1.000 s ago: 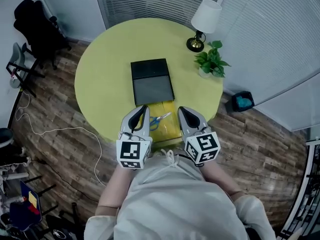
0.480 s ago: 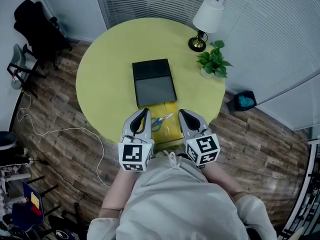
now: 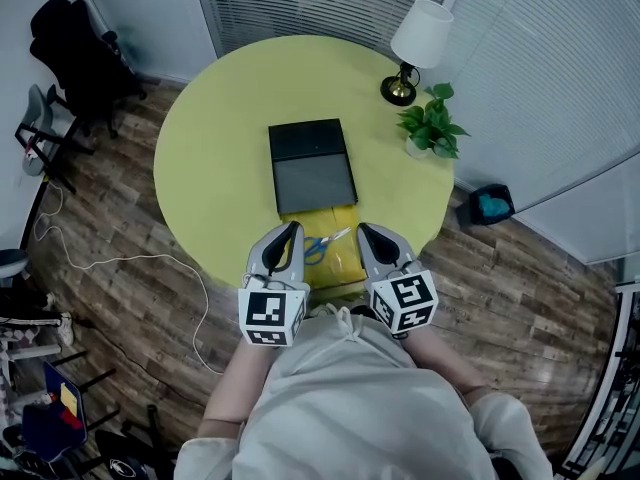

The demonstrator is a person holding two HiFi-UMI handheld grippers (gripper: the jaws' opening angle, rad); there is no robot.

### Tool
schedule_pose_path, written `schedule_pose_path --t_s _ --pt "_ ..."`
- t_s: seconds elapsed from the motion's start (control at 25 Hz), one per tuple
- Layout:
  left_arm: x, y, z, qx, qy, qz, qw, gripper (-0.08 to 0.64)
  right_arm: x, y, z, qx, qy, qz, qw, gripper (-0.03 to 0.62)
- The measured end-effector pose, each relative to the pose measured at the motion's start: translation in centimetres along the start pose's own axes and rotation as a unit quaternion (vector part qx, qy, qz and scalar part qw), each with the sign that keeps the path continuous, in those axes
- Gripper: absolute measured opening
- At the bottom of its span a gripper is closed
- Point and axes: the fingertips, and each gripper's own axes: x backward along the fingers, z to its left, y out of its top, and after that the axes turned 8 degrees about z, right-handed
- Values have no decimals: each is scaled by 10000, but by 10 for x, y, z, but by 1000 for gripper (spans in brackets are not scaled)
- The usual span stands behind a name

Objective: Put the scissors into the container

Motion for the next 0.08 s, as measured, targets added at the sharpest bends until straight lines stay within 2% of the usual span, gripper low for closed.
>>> schedule_pose_path --t_s 0.08 --pt "1 -1 1 3 10 7 10000 6 -1 -1 1 -11 5 29 10000 0"
